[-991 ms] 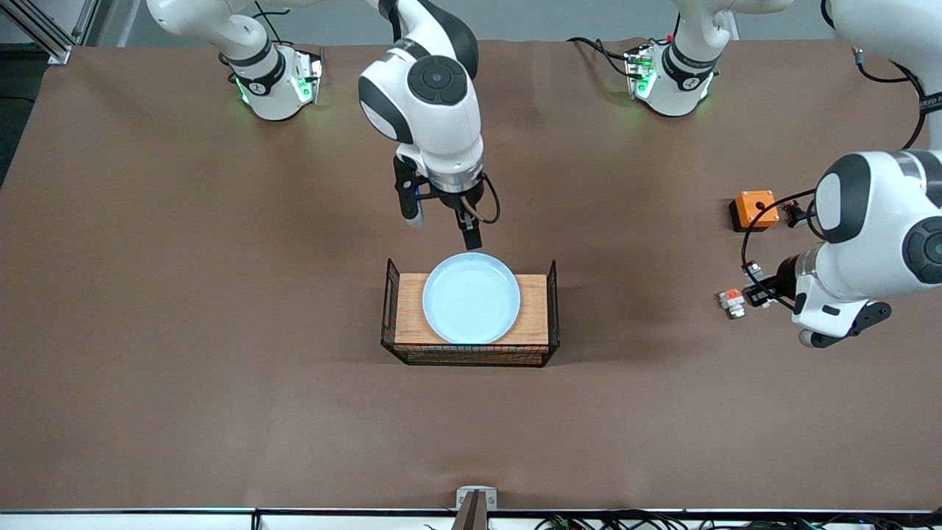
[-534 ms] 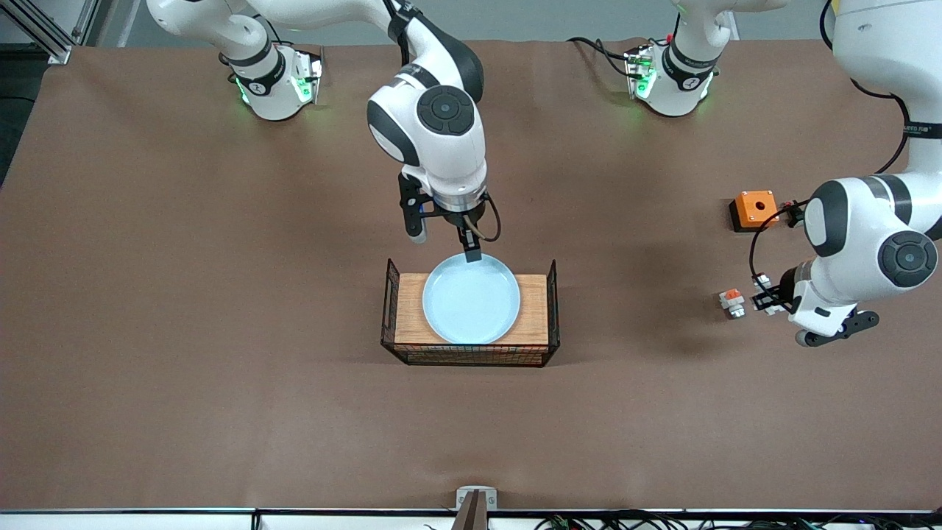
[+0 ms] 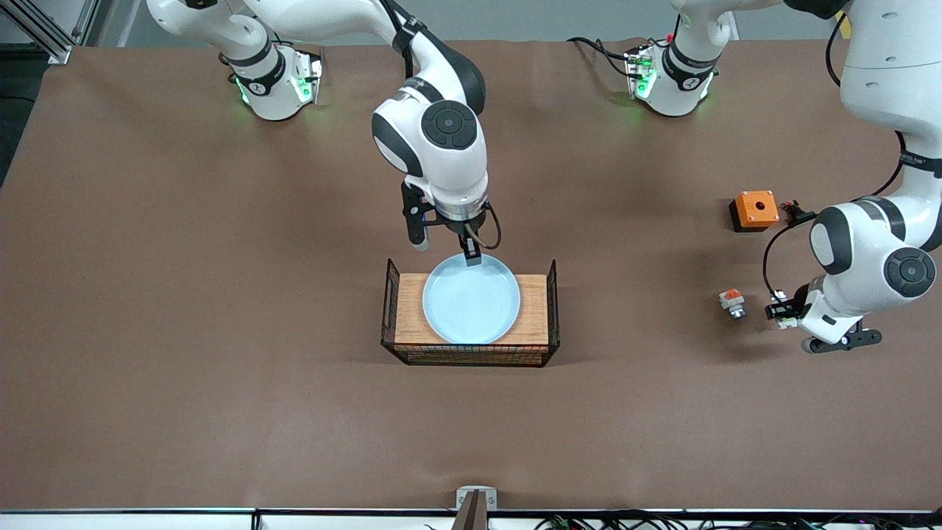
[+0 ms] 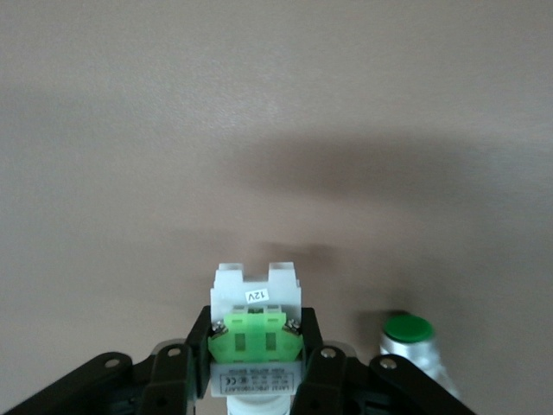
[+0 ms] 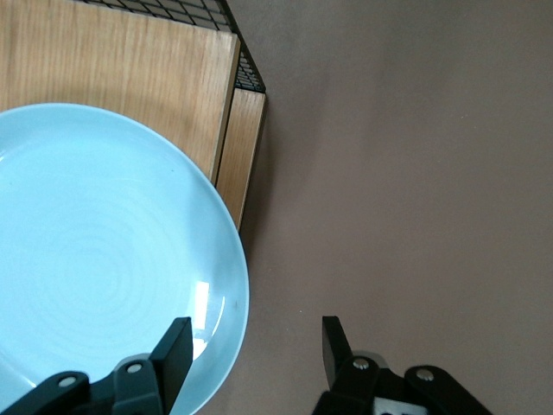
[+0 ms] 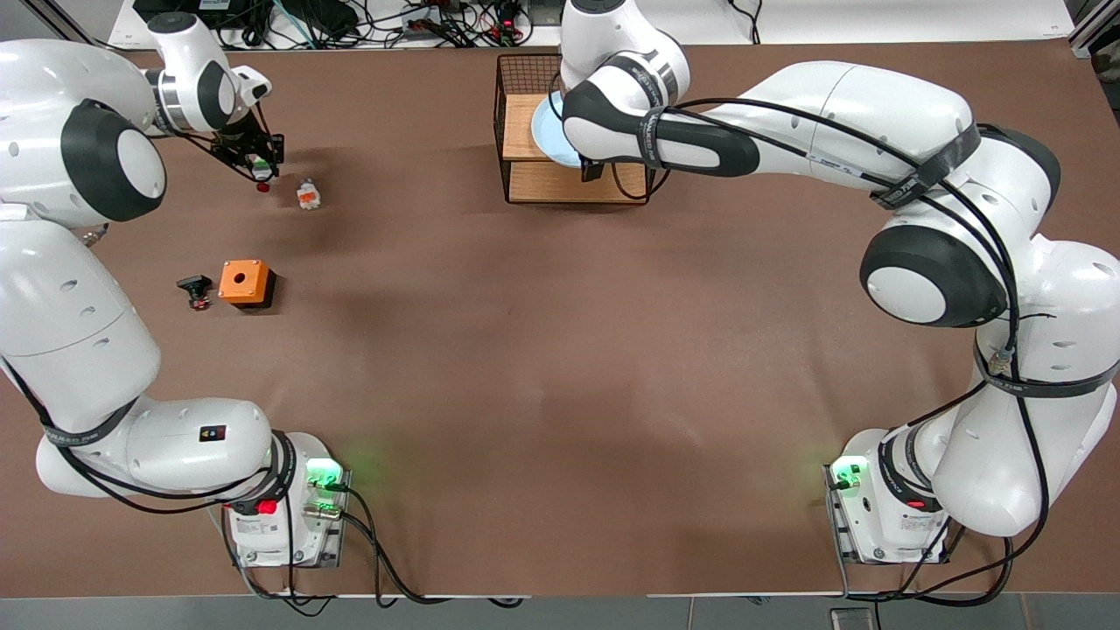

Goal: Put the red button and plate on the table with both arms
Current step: 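Lower the green button by the red button while the right gripper nears the plate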

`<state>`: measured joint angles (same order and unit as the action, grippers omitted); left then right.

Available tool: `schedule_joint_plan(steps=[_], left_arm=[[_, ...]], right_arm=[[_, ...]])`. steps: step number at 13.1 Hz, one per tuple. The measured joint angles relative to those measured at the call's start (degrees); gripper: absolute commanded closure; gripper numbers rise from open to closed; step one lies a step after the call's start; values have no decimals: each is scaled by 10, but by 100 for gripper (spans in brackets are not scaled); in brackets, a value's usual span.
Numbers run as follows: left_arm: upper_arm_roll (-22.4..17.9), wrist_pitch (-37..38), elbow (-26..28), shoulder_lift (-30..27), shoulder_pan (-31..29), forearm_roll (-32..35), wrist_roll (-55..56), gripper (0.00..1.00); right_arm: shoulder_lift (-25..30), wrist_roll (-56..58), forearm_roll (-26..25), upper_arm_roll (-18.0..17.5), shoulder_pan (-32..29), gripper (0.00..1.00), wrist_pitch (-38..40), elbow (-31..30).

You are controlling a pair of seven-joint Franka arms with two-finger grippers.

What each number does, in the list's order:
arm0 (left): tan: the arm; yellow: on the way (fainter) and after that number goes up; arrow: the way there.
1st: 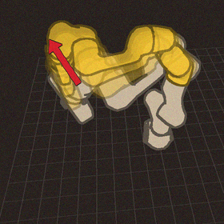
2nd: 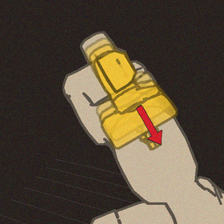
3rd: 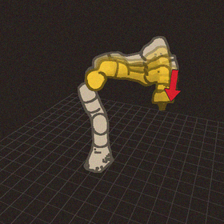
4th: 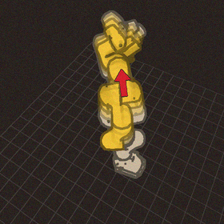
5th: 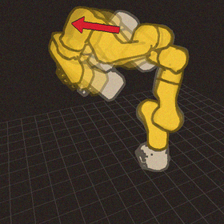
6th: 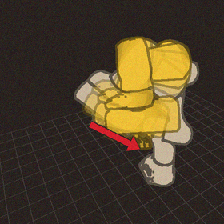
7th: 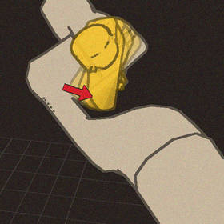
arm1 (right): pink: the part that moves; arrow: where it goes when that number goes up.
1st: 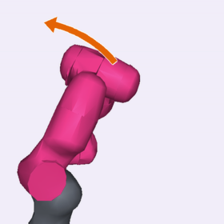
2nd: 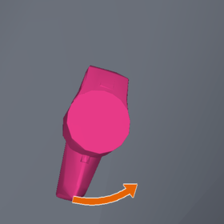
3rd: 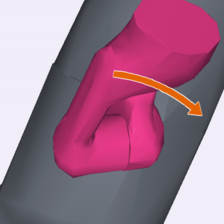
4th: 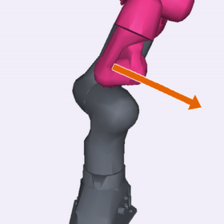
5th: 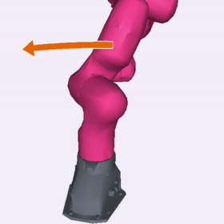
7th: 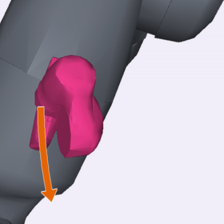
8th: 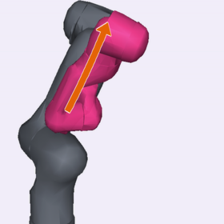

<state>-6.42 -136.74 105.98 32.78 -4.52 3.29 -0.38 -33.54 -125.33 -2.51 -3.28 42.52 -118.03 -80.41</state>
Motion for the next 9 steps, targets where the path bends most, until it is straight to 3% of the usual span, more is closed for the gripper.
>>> schedule_joint_plan(steps=[3,7,9], left_arm=[[1,-22,0,15,-5,0,-8,92],[3,-46,0,26,-4,-8,-8,88],[3,-58,-1,33,-4,-11,-8,55]], right_arm=[[-10,0,0,3,-5,40,-8,0],[-15,1,0,4,-18,61,-10,1],[-16,2,0,3,-17,72,-16,1]])
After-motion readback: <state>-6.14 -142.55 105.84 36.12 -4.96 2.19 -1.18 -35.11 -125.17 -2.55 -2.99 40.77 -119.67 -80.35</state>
